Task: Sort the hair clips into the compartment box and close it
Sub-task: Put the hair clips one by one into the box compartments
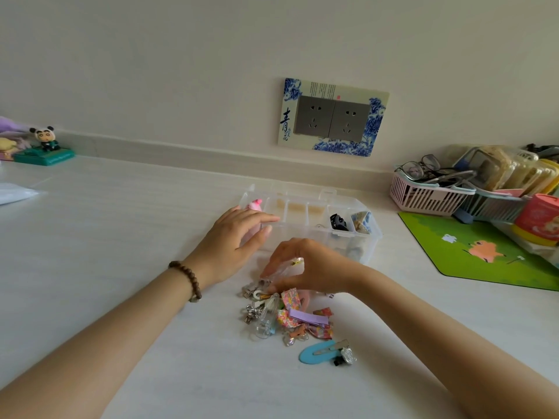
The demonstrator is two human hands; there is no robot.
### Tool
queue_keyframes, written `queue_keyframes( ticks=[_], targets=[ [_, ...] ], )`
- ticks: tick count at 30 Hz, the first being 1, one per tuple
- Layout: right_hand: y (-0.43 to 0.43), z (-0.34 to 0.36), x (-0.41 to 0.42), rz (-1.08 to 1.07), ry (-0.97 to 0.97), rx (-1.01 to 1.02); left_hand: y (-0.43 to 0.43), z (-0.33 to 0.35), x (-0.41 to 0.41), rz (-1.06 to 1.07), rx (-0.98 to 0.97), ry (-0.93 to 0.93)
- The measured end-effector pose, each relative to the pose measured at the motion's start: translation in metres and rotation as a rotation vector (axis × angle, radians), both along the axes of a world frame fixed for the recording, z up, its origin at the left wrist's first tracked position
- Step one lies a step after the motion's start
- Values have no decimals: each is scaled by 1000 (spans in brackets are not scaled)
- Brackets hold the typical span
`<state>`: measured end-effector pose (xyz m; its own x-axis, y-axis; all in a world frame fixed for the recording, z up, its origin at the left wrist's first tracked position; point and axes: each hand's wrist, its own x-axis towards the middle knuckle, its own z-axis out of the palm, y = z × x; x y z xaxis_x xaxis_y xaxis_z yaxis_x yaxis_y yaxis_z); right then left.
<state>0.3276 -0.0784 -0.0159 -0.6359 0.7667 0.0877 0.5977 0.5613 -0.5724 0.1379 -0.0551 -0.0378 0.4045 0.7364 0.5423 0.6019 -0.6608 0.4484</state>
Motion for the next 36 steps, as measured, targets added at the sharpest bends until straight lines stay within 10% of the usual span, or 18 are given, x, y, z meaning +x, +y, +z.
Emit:
queue_keyframes(
  ticks=[15, 28, 36],
  targets=[
    [32, 45, 36, -401, 702, 102, -2, 1, 0, -5, -11, -35],
    [50, 25, 47, -664, 148, 383, -1, 1, 0, -7, 8, -21],
    [-4, 23, 40, -276, 248, 155, 0, 0, 1, 9, -3, -36]
  ],
)
